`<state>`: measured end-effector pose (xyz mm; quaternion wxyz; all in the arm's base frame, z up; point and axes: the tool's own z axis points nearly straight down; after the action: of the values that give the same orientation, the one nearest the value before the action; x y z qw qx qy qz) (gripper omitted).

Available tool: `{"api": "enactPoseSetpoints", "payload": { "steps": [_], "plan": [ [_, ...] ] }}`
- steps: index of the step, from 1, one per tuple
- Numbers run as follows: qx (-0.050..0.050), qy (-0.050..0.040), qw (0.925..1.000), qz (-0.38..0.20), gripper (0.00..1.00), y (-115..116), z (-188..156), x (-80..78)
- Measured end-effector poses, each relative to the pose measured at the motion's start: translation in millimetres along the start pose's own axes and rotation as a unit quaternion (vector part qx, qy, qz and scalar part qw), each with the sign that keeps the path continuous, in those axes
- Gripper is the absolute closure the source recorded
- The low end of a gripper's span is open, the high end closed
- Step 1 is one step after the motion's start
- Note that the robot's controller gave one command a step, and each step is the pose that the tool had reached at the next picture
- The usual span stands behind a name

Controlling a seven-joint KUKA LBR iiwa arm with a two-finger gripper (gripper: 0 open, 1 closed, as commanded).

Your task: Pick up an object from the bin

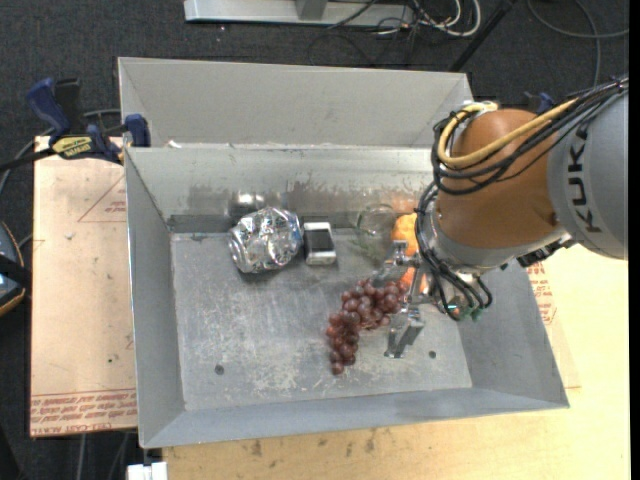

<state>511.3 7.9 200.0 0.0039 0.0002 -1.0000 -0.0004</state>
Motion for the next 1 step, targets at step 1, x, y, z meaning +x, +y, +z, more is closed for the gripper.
{"api": "enactPoseSetpoints", "payload": {
  "steps": [1],
  "plan": [
    [0.000,-0.0041,1.0000,0.000,0.00,0.0,-4.0,-1.7]
  ]
}}
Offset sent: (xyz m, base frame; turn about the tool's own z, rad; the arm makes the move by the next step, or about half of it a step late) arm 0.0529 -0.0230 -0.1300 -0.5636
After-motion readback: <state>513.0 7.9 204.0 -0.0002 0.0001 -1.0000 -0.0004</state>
